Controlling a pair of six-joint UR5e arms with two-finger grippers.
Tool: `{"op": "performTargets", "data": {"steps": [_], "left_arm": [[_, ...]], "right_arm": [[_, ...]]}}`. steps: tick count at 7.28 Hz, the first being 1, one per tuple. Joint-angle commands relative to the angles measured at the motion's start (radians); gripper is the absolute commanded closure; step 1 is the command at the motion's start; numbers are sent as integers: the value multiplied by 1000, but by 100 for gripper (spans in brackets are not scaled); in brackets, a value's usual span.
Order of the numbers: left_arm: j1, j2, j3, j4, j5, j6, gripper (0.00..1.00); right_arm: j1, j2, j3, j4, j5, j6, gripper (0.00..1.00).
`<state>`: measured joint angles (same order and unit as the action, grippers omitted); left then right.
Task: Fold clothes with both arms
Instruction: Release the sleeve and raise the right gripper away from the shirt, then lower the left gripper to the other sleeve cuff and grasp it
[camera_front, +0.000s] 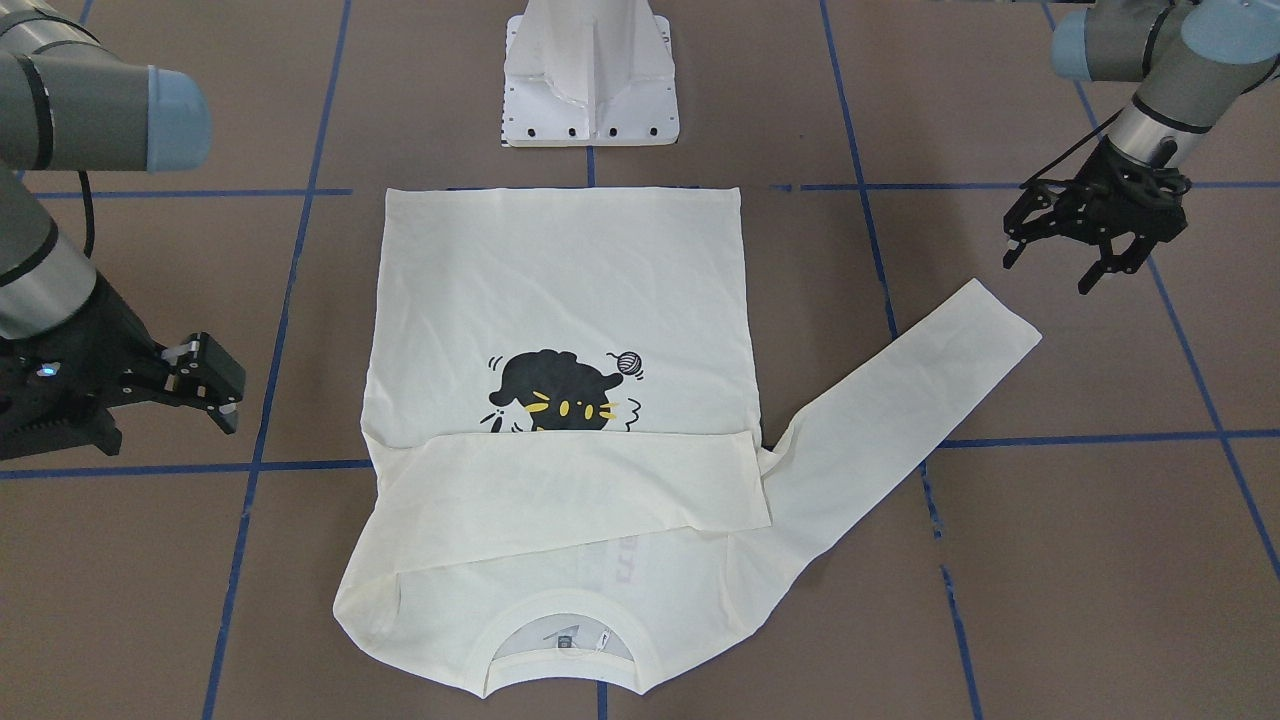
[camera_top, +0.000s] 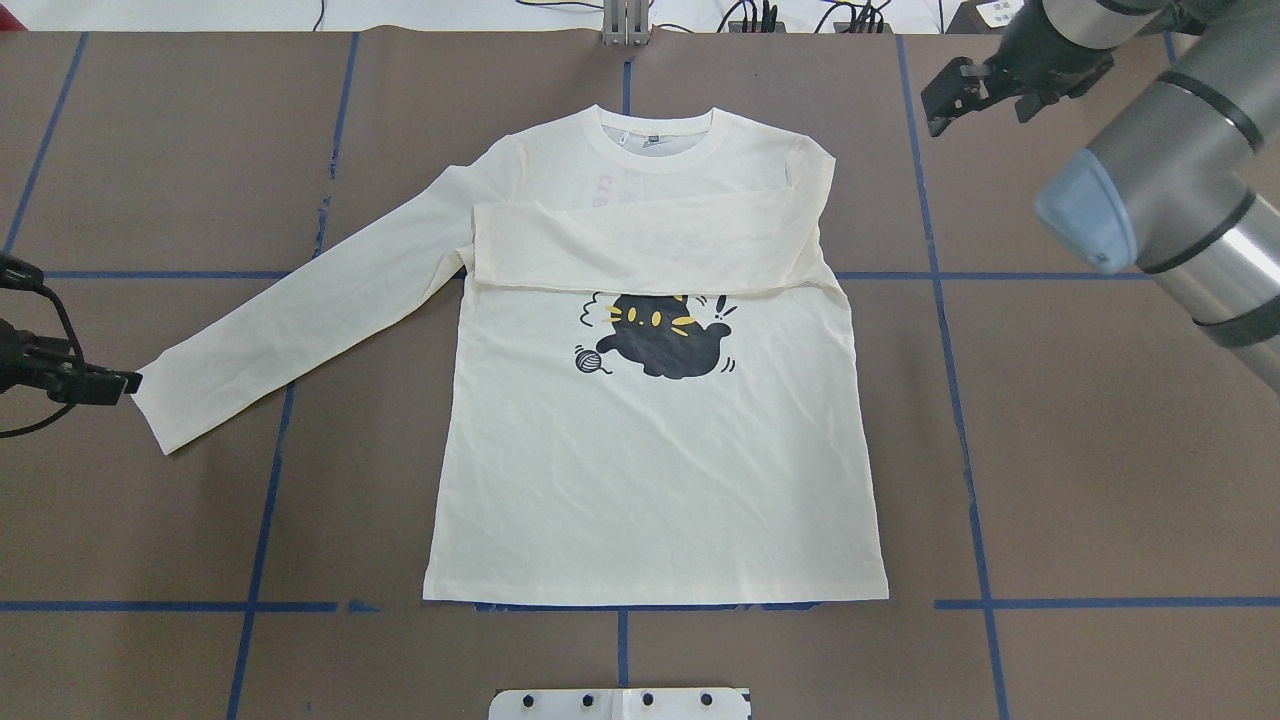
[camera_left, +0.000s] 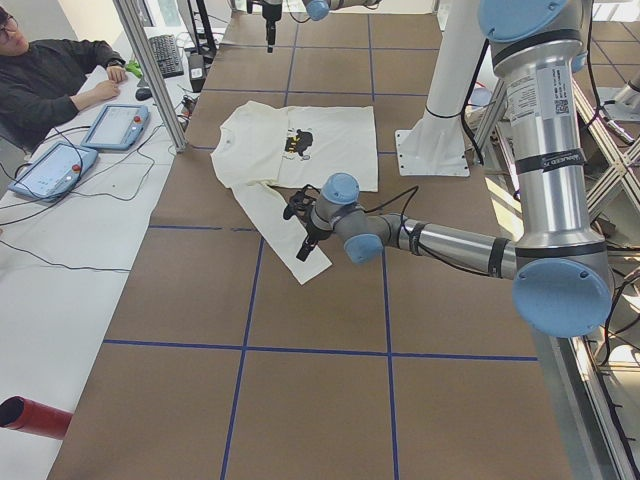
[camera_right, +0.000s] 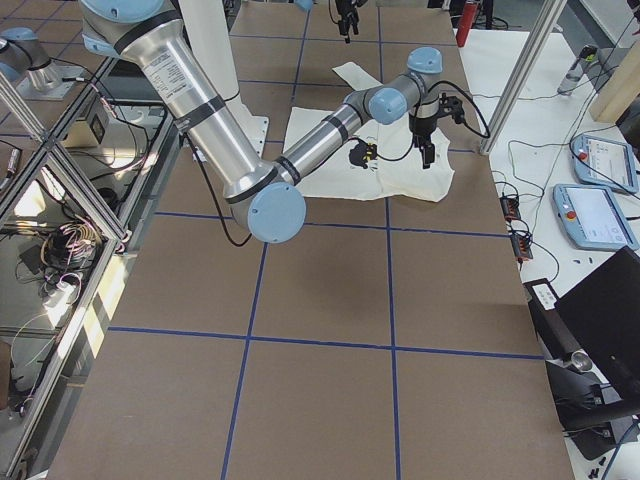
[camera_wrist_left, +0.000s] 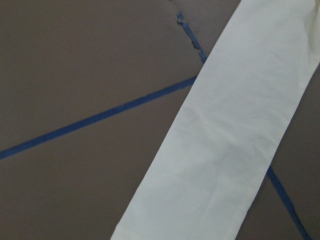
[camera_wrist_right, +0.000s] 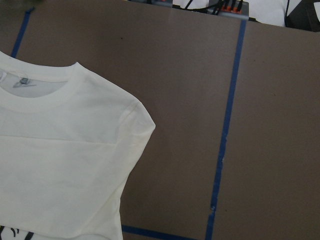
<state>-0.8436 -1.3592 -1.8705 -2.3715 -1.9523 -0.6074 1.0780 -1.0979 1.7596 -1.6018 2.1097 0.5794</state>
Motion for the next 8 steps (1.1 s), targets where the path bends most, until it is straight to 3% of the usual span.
{"op": "performTargets", "data": {"steps": [1, 3, 8], "left_arm": [[95, 12, 39, 0, 87, -6, 5], [132, 3, 68, 0, 115, -6, 18], [185, -5, 76, 1, 122, -5, 25]], "right_arm": [[35, -181, 124, 0, 4, -131, 0], [43, -229, 165, 2, 19, -154, 0], [43, -230, 164, 2, 16, -156, 0]]}}
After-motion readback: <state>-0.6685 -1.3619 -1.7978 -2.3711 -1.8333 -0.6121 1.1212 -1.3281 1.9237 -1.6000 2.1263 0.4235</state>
